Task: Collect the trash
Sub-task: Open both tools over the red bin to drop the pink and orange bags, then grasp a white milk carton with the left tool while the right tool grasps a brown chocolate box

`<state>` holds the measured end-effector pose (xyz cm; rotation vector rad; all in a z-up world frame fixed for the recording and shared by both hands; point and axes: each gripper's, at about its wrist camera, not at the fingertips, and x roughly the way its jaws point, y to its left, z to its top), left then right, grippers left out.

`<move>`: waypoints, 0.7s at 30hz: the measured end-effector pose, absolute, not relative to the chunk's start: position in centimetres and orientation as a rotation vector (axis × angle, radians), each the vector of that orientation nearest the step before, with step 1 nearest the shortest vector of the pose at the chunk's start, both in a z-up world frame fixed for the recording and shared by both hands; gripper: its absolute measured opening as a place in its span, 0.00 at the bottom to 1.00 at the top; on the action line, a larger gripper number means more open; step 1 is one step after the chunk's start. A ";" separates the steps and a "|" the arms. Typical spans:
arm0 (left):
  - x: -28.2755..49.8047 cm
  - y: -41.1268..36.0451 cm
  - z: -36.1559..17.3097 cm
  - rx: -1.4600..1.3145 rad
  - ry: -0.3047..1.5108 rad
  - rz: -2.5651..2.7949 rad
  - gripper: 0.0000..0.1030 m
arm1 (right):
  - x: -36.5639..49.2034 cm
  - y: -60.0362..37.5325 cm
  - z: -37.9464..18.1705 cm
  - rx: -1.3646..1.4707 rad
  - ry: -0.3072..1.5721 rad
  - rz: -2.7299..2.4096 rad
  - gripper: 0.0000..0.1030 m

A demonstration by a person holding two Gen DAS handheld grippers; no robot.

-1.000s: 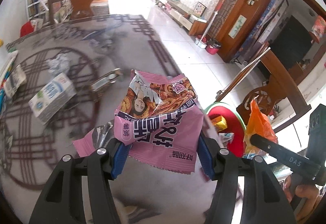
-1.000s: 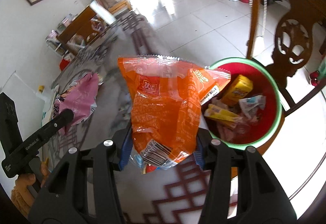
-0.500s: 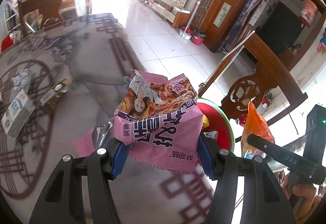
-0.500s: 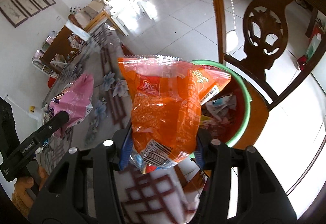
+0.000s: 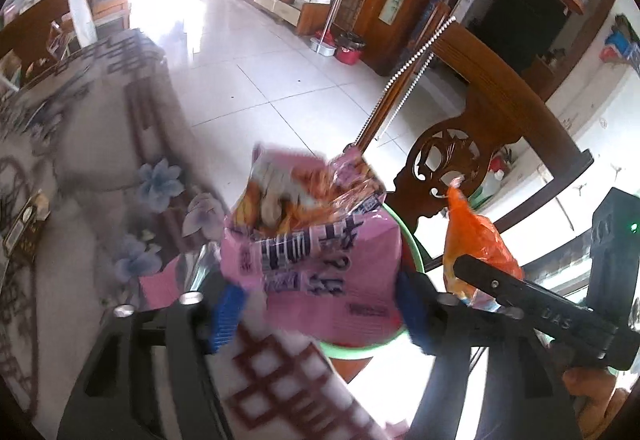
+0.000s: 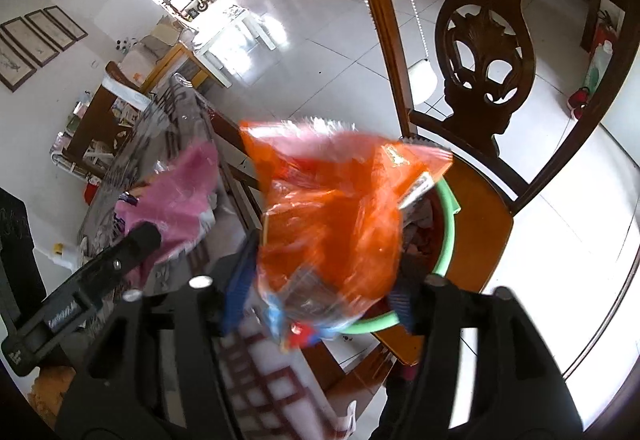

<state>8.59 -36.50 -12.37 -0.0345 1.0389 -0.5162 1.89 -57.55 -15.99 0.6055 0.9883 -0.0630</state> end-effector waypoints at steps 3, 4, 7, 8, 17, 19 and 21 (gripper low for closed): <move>8.7 -36.6 -12.3 -0.033 1.038 -0.522 0.75 | 2.3 -58.4 -16.3 0.627 0.993 -0.069 0.58; 8.8 -36.4 -12.2 -0.035 1.040 -0.521 0.75 | 2.4 -58.5 -16.3 0.628 0.994 -0.071 0.58; 9.0 -35.9 -12.4 -0.040 1.055 -0.509 0.75 | 2.5 -58.6 -16.4 0.630 0.995 -0.072 0.58; 9.0 -35.7 -12.5 -0.042 1.057 -0.504 0.75 | 2.5 -58.6 -16.4 0.630 0.996 -0.070 0.58; 8.9 -31.5 -12.9 -0.063 1.059 -0.422 0.75 | 3.7 -55.9 -16.0 0.607 1.008 -0.013 0.60; 9.0 -29.8 -13.1 -0.044 1.053 -0.397 0.75 | 3.8 -54.9 -15.9 0.591 1.015 0.002 0.60; 9.4 -27.3 -13.1 0.026 1.029 -0.351 0.75 | 3.9 -54.0 -16.0 0.579 1.028 0.017 0.60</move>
